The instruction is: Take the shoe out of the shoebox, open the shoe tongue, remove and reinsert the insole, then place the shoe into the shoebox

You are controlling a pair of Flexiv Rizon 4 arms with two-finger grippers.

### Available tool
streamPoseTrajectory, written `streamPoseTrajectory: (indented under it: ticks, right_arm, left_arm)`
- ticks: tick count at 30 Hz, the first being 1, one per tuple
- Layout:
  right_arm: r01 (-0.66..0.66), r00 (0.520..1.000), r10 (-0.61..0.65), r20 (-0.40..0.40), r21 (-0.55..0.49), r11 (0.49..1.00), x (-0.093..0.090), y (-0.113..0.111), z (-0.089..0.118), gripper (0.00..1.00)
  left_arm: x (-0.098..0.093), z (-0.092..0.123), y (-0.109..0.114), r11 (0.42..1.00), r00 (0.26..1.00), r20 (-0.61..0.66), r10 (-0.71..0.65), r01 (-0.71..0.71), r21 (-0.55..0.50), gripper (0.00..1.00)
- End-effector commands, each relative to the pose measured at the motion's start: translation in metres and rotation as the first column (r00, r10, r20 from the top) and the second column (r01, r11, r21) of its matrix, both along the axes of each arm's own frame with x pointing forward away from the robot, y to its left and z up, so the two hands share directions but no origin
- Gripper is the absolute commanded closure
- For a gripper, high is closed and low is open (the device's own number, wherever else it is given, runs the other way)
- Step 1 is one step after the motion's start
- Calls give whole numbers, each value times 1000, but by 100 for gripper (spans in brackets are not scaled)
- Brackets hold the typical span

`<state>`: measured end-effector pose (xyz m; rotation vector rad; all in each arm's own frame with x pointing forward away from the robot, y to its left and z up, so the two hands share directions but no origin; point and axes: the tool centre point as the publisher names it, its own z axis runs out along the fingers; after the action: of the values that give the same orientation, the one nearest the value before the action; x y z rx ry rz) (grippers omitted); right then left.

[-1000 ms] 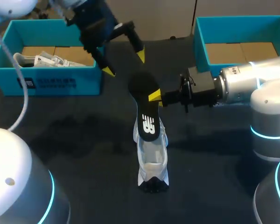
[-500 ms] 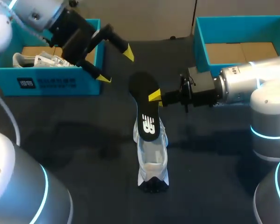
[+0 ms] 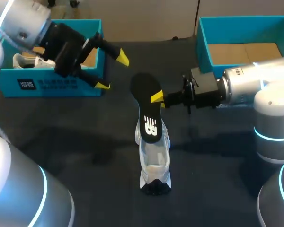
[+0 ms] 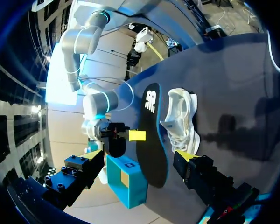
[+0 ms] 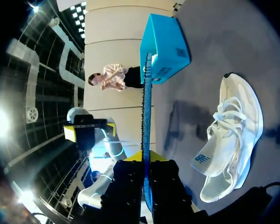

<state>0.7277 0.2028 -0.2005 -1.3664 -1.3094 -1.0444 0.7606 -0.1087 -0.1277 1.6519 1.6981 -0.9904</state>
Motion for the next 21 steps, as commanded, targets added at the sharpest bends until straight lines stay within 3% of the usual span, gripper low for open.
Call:
streamPoseTrajectory:
  ticks: [1, 8, 15, 21]
  right_arm:
    - [2, 1000, -2, 1, -1, 1000, -1, 1, -1, 100]
    - [2, 1000, -2, 1, -1, 1000, -1, 1, -1, 100]
    - [2, 1000, -2, 1, -1, 1000, -1, 1, -1, 100]
    - [2, 1000, -2, 1, -1, 1000, -1, 1, -1, 100]
  left_arm:
    - [-14, -21, 11, 985, 998, 12, 54, -51, -164, 0]
    - [-23, -38, 11, 964, 995, 36, 93, -81, -252, 0]
    - [-14, -49, 4, 919, 991, -27, 132, -132, -370, 0]
    - [-11, -49, 1, 910, 990, -55, 127, -139, -391, 0]
